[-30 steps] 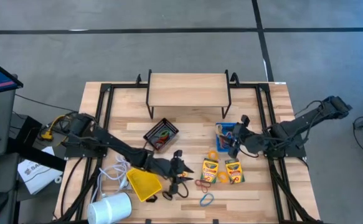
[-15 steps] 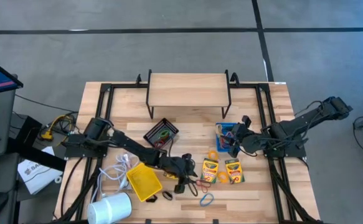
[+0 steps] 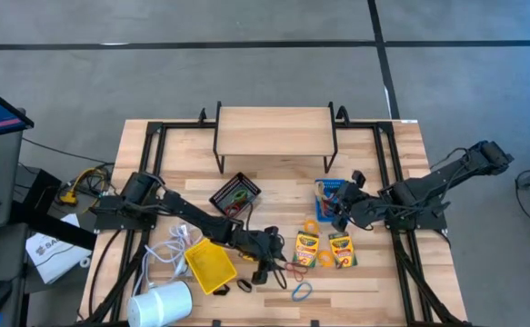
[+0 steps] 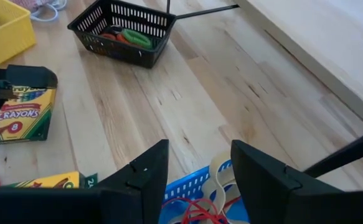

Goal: Pick & Place Office Desk Supplies
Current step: Put the red rubber band into the blue bin

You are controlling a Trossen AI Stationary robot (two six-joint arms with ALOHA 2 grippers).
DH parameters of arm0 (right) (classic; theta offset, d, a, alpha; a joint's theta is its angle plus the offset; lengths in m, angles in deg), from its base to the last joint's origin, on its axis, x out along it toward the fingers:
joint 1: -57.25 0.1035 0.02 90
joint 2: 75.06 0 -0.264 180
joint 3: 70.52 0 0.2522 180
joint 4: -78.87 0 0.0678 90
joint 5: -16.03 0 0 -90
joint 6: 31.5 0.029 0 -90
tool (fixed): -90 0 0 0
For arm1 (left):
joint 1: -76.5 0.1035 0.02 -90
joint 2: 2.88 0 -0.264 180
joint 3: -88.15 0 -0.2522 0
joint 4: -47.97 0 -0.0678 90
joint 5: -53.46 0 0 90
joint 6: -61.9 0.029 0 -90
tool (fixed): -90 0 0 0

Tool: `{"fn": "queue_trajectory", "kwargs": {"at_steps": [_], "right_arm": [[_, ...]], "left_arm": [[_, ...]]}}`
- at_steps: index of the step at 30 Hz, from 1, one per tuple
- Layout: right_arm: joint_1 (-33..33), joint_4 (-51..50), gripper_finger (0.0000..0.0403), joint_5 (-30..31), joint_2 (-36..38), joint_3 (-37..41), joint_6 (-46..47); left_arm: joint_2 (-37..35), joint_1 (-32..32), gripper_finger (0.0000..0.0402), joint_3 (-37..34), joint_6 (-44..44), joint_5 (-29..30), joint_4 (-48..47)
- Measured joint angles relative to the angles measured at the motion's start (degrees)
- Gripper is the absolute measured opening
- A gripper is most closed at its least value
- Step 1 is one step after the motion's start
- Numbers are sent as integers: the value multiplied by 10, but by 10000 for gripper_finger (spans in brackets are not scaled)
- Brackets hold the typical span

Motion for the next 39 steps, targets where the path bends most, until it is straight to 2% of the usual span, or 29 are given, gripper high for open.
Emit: {"fn": "queue_trajectory", "kwargs": {"at_steps": [21,27,34,39], "right_arm": [[0,4,170,0,0,0,0],[0,18,170,-7,0,0,0],[3,22,170,-24,0,0,0],[1,23,170,-24,0,0,0]], "left_arm": [[16,0,127,-1,-4,0,-4],[39,6,127,3,-17,-1,11],[77,9,127,46,-18,-42,13],[78,7,127,53,-3,-50,9]]}}
